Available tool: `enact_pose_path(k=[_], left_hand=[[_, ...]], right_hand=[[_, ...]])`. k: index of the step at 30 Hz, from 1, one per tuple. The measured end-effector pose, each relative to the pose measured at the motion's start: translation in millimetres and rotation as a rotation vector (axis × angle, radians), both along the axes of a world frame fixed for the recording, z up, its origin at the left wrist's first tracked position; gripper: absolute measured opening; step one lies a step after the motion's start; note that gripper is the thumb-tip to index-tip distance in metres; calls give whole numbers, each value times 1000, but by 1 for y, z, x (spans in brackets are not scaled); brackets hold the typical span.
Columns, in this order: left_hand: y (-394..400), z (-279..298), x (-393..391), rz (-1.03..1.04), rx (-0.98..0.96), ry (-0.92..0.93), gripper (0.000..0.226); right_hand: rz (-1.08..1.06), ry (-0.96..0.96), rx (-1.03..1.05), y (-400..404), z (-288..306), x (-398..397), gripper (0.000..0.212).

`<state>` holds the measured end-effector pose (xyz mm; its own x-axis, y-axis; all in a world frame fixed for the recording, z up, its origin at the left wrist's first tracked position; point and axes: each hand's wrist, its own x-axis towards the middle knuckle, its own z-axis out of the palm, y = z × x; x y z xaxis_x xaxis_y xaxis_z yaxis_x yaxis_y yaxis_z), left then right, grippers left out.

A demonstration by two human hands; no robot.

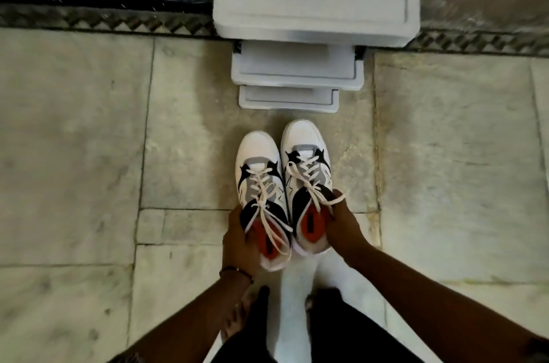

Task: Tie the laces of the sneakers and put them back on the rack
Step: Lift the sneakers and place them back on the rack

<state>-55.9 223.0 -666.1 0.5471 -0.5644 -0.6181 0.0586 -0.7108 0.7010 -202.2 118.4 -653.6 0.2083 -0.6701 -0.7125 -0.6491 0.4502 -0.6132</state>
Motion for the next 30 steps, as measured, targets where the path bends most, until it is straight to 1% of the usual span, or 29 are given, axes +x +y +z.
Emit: enact_pose_path(k=[2,7,9,11,12,14,16,19,22,25,27,30], left_hand=[[12,41,-1,35,-3,21,59],[25,144,6,89,-30,48,60],[26,180,10,103,-43,45,66],[25,214,14,114,-63,60,77],[24,226,15,112,-75,61,78],[24,246,19,102,-103,51,70],[21,263,21,107,-139,40,62],[6,280,23,122,-168,13,60],[-18,289,29,115,-193,-2,55],[-58,291,40,95,-223,-13,51],[-87,289,46,84,-232,-38,52],[-139,284,58,86,-262,-79,61]], right_hand=[[-49,-45,17,16,41,-2,41],[-167,-129,57,42,146,-1,37],[-148,-132,24,46,183,1,43],[-111,-108,-45,47,215,0,48],[-107,-104,-58,45,226,-1,50],[-115,-132,-66,40,248,-2,49],[-130,-176,-90,35,266,-1,46],[-145,-201,-123,24,282,3,41],[-275,-204,-142,6,288,8,43],[-289,-195,-172,-26,293,18,44],[-273,-206,-210,-53,291,25,44],[-232,-218,-257,-110,282,37,45]])
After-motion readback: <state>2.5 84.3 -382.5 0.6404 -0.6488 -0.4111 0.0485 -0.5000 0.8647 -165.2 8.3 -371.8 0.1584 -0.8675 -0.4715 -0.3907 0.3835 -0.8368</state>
